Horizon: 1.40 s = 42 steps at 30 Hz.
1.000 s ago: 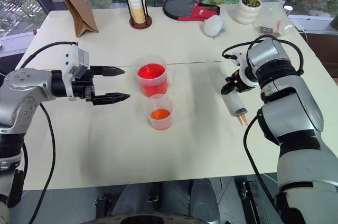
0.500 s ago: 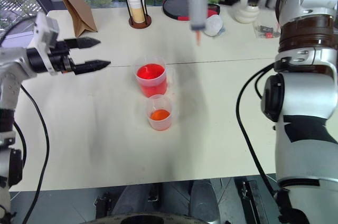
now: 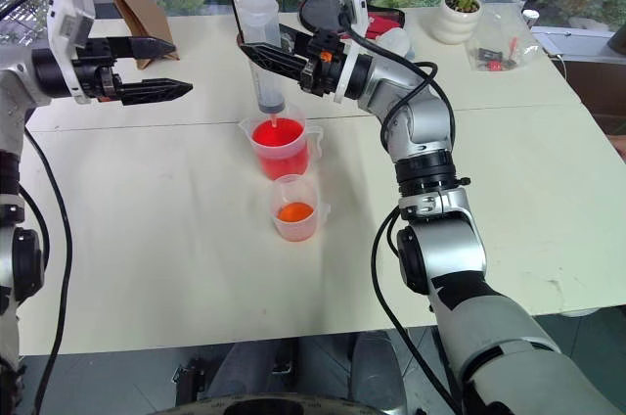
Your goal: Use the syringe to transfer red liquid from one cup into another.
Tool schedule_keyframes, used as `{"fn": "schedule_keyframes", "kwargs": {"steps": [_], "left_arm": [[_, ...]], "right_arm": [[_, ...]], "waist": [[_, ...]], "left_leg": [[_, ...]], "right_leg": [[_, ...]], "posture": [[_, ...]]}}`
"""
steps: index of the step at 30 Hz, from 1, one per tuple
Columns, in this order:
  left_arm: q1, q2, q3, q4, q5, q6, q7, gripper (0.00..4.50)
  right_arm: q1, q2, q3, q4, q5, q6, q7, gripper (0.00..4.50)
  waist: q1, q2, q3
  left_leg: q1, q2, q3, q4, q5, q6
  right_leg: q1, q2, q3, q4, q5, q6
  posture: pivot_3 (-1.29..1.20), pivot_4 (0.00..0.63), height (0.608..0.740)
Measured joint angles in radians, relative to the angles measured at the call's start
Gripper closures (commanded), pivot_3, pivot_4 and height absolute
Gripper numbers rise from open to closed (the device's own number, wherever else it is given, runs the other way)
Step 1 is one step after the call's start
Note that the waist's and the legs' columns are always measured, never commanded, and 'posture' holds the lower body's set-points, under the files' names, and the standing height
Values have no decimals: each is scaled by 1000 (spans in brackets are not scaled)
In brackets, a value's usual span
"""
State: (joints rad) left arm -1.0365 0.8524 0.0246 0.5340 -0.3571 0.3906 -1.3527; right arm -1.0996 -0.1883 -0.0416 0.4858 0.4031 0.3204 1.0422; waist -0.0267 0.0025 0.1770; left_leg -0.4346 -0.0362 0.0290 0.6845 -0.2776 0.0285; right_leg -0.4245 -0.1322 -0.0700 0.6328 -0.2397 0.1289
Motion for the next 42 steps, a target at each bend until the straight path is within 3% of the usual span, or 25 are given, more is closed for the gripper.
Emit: {"fn": "schedule_keyframes", "kwargs": {"steps": [8, 15, 28, 29, 30, 32, 37, 38, 42], "left_arm": [[-106, -104, -2, -53, -18, 13, 8, 0], [-189, -194, -11, 77, 14, -74, 9, 0], [-260, -260, -12, 282, 88, -224, 1, 0], [-265, -271, -11, 289, 88, -229, 3, 557], [-266, -280, -10, 291, 88, -235, 1, 769], [-266, -296, -11, 298, 88, -249, -4, 1685], [-265, -333, -12, 306, 88, -252, -29, 4240], [-264, -338, -13, 307, 88, -251, -34, 4436], [-264, -340, -10, 317, 89, -248, -34, 4436]], "right_arm": [[36, 15, 49, 74, -48, -89, 19, 3080], [59, 17, 65, 100, -69, -130, 24, 3080], [102, 39, 82, 60, -72, -117, 21, 3080], [103, 41, 85, 57, -72, -116, 21, 3080], [103, 44, 86, 56, -72, -116, 16, 3080], [104, 43, 82, 57, -74, -117, 3, 3080], [103, 42, 67, 87, -84, -142, -25, 3080], [103, 42, 66, 93, -86, -148, -28, 3080], [103, 47, 66, 110, -87, -164, -29, 3080]], "waist": [[-7, 0, 0], [-23, 0, 0], [-17, 0, 0], [-17, 0, 0], [-18, 0, 0], [-18, 0, 0], [-20, 0, 0], [-20, 0, 0], [-21, 0, 0]], "left_leg": [[0, 0, -1, 0, 0, 0], [0, 0, -1, -1, 0, -1], [0, 0, -1, 0, 0, -1], [0, 0, -1, 0, 0, -1], [0, 0, -1, 0, 0, -1], [0, 0, -1, 0, 0, -1], [0, 0, -1, 0, 0, -1], [0, 0, -1, 0, 0, -1], [0, 0, -1, 0, 0, -1]], "right_leg": [[0, 0, 0, 1, 0, 0], [0, 0, 0, 1, 0, 0], [0, 0, 0, 1, 0, 0], [0, 0, 0, 1, 0, 0], [0, 0, 0, 1, 0, 0], [0, 0, 0, 1, 0, 0], [0, 0, 0, 1, 0, 0], [0, 0, 0, 1, 0, 0], [0, 0, 0, 1, 0, 0]], "posture": [[0, 150, 740], [0, 150, 740], [0, 150, 740], [0, 150, 740], [0, 150, 740], [0, 150, 740], [0, 150, 740], [0, 150, 740], [0, 150, 740]]}}
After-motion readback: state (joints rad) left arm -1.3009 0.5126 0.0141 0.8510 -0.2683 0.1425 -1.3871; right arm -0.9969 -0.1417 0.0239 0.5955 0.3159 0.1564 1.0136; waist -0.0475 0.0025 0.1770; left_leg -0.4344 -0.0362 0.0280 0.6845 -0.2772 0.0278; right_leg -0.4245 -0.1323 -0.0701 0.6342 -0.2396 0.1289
